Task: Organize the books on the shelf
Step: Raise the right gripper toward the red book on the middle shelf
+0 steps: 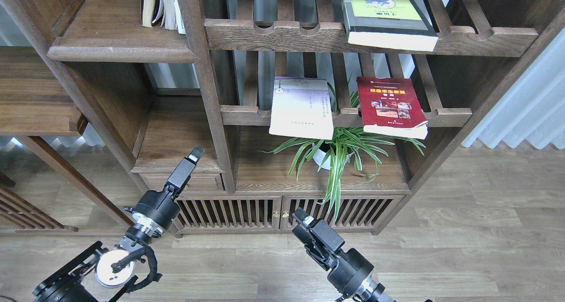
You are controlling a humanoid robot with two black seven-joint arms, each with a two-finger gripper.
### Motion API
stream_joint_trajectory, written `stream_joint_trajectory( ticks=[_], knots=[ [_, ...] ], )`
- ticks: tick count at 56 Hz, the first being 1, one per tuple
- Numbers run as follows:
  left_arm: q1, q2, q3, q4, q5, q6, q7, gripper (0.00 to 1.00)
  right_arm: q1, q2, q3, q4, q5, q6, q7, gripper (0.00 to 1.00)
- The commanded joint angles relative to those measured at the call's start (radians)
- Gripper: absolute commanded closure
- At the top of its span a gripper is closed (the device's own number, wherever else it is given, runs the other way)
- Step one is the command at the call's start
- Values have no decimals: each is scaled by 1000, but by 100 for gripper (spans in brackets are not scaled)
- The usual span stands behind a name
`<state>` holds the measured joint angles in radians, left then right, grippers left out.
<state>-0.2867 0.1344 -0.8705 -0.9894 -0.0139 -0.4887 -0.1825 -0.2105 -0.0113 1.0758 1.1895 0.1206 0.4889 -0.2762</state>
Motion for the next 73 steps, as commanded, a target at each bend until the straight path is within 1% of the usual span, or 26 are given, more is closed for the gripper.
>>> stream_joint_trajectory(
  ticks=[1,15,28,38,49,52,67,73],
  knots=[
    [0,-1,1,0,0,0,0,0,34,-12,7,-31,7,0,2,1],
    [0,-3,4,1,2,0,0,0,23,-42,-4,-47,-1,0,0,1],
    [9,-3,5,3,-5,0,0,0,89,-51,12,-51,8,0,0,1],
    [1,-7,10,0,-8,0,0,0,111,-24,79,-87,10,0,-1,1],
    [12,-9,8,1,-6,0,0,0,109,-32,79,-88,11,0,0,1],
    [21,-7,4,3,-6,0,-9,0,103,-33,78,-90,10,0,0,1],
    [26,-9,5,6,-6,0,-2,0,115,-39,82,-87,10,0,0,1],
    [24,-9,4,6,-6,0,-3,0,108,-35,84,-85,16,0,12,1]
  ],
)
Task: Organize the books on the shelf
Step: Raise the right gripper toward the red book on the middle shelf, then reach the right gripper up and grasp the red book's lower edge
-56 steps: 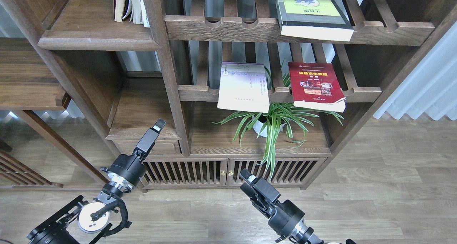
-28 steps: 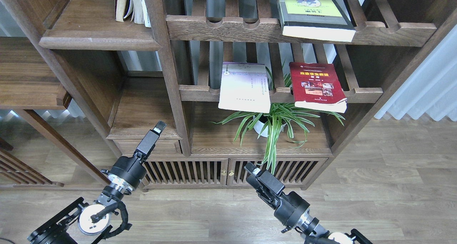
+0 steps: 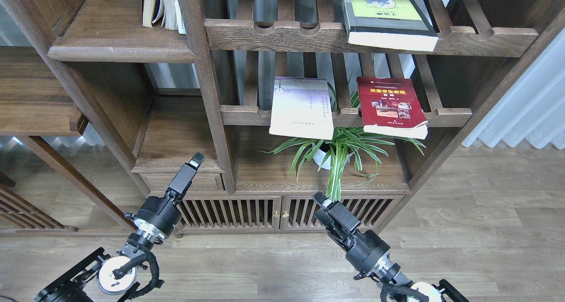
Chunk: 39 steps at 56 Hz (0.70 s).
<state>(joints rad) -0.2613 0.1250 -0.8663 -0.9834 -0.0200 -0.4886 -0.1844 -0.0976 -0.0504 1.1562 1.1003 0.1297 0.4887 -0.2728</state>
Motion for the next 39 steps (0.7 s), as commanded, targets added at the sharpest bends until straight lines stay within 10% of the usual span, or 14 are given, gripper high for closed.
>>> stream_joint_trajectory(
  ticks=[1,39],
  knots=[
    [-1,2,-2,0,0,0,0,0,-8,6,5,3,13,0,9,1],
    [-10,1,-2,72,2,0,-4,0,76,50,209,-49,119,0,47,1]
  ],
)
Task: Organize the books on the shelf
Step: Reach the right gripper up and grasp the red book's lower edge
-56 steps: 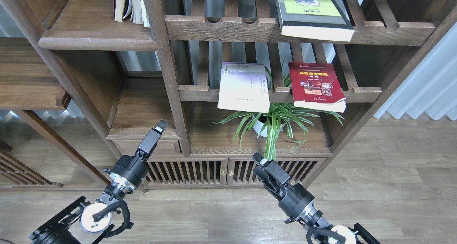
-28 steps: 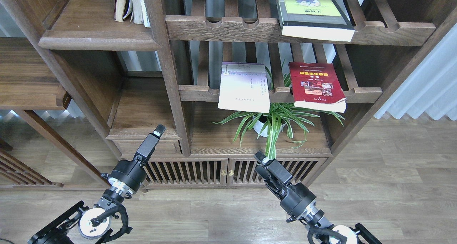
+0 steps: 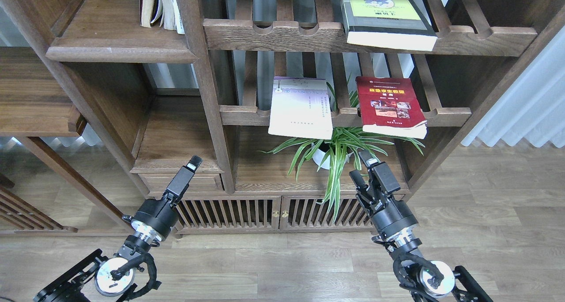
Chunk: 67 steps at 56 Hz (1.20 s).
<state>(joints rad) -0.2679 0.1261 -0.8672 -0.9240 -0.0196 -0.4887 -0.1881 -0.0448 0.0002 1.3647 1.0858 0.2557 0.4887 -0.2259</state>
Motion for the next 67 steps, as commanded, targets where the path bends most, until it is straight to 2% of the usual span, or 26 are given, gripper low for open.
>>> stream_joint_trajectory(
  ticks=[1,8,18,21,37,45,67],
  knots=[
    [-4,0,-1,13,0,0,-1,0,32,0,2,-43,-6,0,0,1],
    [-2,-2,-1,13,1,0,-1,0,59,0,5,-60,2,0,30,1],
    [-4,0,-3,13,1,0,-2,0,97,0,7,-60,5,0,210,1],
    [-4,1,-4,16,1,0,-2,0,108,0,2,-61,5,0,244,1],
    [-5,3,-6,36,0,0,-4,0,117,0,-15,-61,5,0,261,1],
    [-7,4,-7,36,0,0,-4,0,138,0,-9,-61,7,-117,261,1],
    [-7,6,-13,37,0,0,-4,0,238,0,14,-113,39,-297,267,1]
  ],
)
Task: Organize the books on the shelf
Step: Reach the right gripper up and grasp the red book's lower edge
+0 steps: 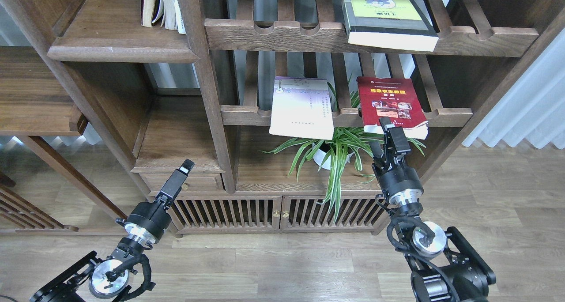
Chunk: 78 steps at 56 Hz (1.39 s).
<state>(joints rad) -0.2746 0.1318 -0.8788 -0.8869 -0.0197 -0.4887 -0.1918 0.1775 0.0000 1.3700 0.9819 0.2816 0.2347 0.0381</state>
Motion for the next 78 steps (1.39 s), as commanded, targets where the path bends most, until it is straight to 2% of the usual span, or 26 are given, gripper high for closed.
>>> stream_joint_trajectory(
  ticks=[1,13,19,33,40,42,46,53,55,58,67,68,72,78],
  knots=[
    [0,0,-2,0,0,0,0,0,17,0,11,-11,14,-47,3,1],
    [0,3,-2,0,1,0,0,0,53,0,52,-15,28,-166,31,3],
    [0,3,-2,0,1,0,0,0,57,0,52,-15,28,-167,31,7],
    [0,5,-3,0,1,0,-1,0,68,0,51,-15,25,-169,28,5],
    [0,6,-5,0,0,0,-1,0,80,0,49,-14,16,-166,29,8],
    [0,6,-5,2,0,0,-1,0,80,0,49,-14,10,-166,29,11],
    [0,8,-5,3,0,0,-1,0,77,0,51,-14,8,-147,31,31],
    [0,11,-5,3,1,0,-1,0,70,0,49,-15,7,-87,31,49],
    [0,12,-5,3,1,0,-1,0,66,0,49,-17,5,-43,31,60],
    [0,12,-6,3,1,0,-1,0,62,0,43,-22,5,-8,32,67],
    [0,14,-6,3,0,0,-1,0,57,0,11,-25,-13,18,36,67],
    [0,20,-6,3,0,0,-1,0,54,0,9,-25,-13,20,37,77],
    [0,20,-6,3,0,0,-1,0,53,0,18,-23,-10,26,43,94],
    [0,26,-6,3,0,0,-3,0,42,0,9,-25,-13,72,59,96]
  ],
)
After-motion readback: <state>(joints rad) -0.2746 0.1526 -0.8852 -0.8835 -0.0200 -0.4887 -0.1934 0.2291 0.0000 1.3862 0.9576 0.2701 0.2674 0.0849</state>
